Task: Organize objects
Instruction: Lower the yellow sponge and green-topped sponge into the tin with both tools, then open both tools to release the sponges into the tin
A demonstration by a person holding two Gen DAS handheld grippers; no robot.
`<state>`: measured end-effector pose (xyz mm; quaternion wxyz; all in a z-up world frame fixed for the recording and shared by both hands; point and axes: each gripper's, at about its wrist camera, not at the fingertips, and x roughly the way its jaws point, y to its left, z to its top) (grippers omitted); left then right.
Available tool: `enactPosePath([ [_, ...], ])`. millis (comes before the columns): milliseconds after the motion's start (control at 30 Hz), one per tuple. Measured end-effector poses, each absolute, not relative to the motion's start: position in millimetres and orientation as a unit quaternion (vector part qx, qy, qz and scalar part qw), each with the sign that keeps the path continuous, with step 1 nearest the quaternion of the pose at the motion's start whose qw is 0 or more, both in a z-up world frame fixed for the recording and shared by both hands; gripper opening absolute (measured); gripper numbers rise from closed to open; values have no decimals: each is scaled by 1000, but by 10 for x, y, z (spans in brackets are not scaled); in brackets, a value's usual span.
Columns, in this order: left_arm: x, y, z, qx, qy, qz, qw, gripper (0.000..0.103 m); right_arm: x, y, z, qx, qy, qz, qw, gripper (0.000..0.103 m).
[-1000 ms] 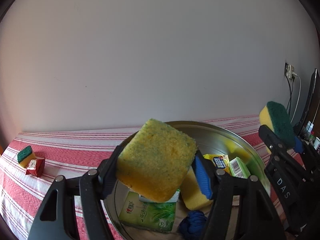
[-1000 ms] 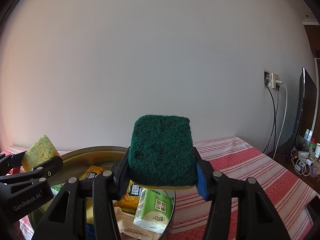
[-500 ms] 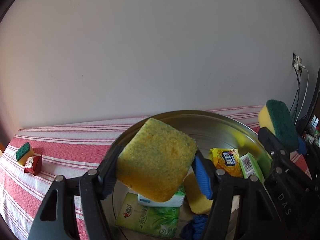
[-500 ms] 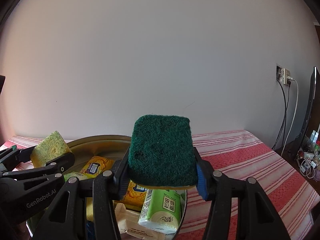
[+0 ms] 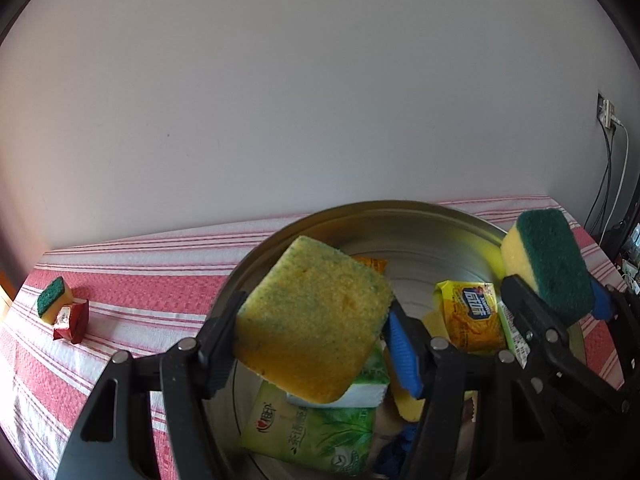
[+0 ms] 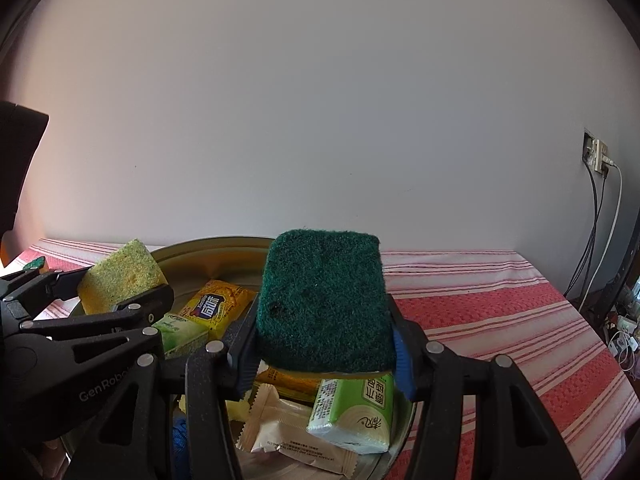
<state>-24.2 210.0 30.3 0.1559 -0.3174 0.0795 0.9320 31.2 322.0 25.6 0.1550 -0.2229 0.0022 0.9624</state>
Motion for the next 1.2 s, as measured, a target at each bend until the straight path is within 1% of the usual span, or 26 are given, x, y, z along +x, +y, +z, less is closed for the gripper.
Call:
enactPosePath([
  [67,-192,2194,281,-325,81,930,152,67,303,3139,226,-228,-3,962,151,56],
  [200,-173,2086,339,-335,78,927,149,70,326,3225,208,-237,11,961,141,59],
  [267,-168,2009,317,-330,76,929,148,75,292,3318,172,-242,29,960,135,65],
  [300,-168,2022,312,-328,71,930,147,78,303,3356,175,-241,40,961,133,70],
  [367,-157,1960,346,-321,57,934,146,91,350,3336,197,-233,63,962,124,78],
  [400,-161,1931,362,-316,50,937,141,95,368,3409,189,-228,75,963,119,79],
  [433,-153,1898,381,-312,42,939,139,102,380,3437,194,-224,86,964,114,81],
  [533,-121,1845,418,-307,28,938,159,102,463,3433,242,-202,106,967,113,84],
  [633,-43,1844,464,-291,35,942,162,102,615,3266,351,-169,115,971,120,89],
  [833,89,1772,520,-260,35,950,168,103,771,3223,465,-114,107,972,174,90],
  [1033,115,1571,553,-219,47,964,141,103,871,3250,491,-85,127,966,209,90],
  [1200,135,1423,504,-206,51,969,126,103,873,3223,459,-60,97,968,225,90],
])
